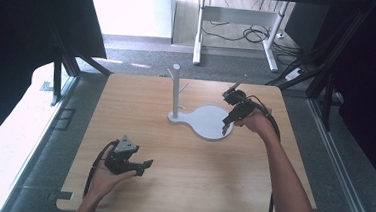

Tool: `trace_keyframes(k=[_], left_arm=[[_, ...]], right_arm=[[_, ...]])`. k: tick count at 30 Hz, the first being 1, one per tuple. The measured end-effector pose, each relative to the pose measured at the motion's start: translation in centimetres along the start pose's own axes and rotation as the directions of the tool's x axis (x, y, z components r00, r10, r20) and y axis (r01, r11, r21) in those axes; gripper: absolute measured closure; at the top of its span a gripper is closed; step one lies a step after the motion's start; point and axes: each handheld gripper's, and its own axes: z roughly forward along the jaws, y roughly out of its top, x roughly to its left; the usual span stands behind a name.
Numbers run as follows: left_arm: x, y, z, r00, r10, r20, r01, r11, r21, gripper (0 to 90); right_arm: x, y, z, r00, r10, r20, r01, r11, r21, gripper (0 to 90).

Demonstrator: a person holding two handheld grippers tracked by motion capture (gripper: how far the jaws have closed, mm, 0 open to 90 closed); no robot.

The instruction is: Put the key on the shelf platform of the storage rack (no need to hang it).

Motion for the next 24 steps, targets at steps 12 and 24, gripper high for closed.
trace_keyframes(k=[12,24], left_arm=[[0.1,0.0,0.0,1.0,-0.001,-0.002,0.001,1.0,-0.003,24.8],[0.1,0.0,0.0,1.0,-0.005,0.0,0.005,1.0,-0.005,24.8]], right_arm=[[-0.3,0.9,1.0,0.9999,0.01,-0.003,-0.01,1.0,-0.006,89.0],[-0.9,1.5,2.0,0.9996,0.026,-0.015,-0.026,1.0,-0.003,89.0]])
